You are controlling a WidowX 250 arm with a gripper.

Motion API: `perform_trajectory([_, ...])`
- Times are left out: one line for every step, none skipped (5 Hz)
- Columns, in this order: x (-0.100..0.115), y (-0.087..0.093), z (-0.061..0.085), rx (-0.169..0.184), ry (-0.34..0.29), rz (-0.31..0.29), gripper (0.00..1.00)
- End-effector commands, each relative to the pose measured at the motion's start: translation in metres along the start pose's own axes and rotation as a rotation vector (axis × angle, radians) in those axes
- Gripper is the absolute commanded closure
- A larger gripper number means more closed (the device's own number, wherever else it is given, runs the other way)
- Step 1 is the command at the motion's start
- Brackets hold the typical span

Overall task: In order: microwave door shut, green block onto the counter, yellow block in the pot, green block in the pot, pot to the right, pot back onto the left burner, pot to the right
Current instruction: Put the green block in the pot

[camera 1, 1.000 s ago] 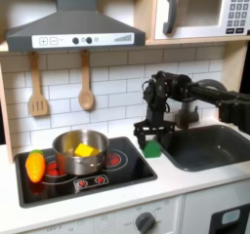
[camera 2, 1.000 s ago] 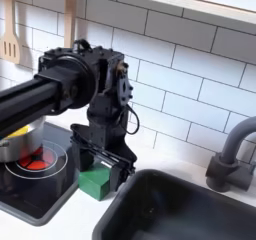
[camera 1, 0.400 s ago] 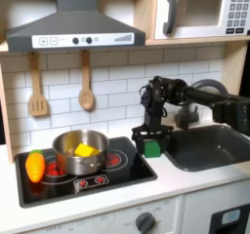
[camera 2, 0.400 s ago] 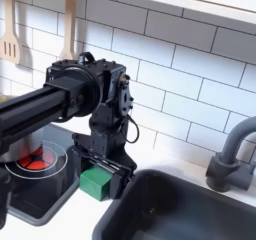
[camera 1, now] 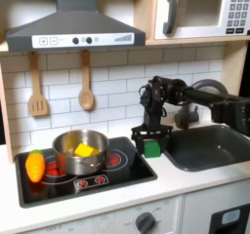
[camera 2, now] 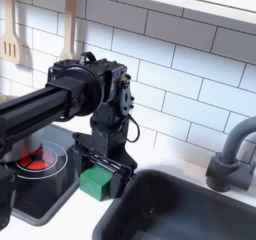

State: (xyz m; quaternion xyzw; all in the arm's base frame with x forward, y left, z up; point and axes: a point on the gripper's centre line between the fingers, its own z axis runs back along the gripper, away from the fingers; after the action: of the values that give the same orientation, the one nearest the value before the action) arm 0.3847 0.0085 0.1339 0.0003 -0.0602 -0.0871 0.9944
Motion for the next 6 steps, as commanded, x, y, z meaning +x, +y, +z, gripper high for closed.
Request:
perform_trajectory([-0.003, 0.0, 0.0, -0.001, 0.009, 0.029, 1.0])
perform_trajectory([-0.003, 0.0, 0.003, -0.002, 0.007, 0.025, 1.0])
perform_trajectory([-0.002, -0.001, 0.013, 0.003, 0.003, 0.015, 1.0])
perform_trajectory([-0.007, -0.001, 0.017, -0.003, 0.029, 0.013, 1.0])
perform_trajectory([-0.007, 0.001, 0.029, 0.002, 0.02, 0.012, 1.0])
perform_trajectory([-0.007, 0.005, 0.054, 0.016, -0.026, 0.025, 1.0])
